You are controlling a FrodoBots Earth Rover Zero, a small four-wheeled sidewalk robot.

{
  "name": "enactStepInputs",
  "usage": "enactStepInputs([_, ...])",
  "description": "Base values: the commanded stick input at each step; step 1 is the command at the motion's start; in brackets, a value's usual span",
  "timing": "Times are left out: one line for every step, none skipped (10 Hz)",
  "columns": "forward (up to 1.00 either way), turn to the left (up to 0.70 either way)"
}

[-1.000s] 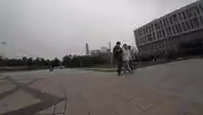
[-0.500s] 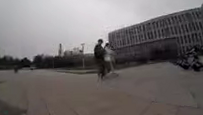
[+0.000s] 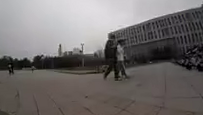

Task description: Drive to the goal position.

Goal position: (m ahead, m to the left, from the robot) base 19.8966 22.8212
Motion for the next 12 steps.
enactStepInputs([0.0, -0.7])
enactStepInputs([0.0, -0.7])
enactStepInputs([0.0, -0.7])
enactStepInputs([0.0, -0.7])
enactStepInputs([0.0, -0.7])
enactStepInputs([0.0, -0.7])
enactStepInputs([0.0, -0.7])
enactStepInputs([0.0, -0.7])
enactStepInputs([0.0, -0.7])
enactStepInputs([0.0, -0.49])
enactStepInputs([0.0, 0.0])
enactStepInputs([0.0, 0.0])
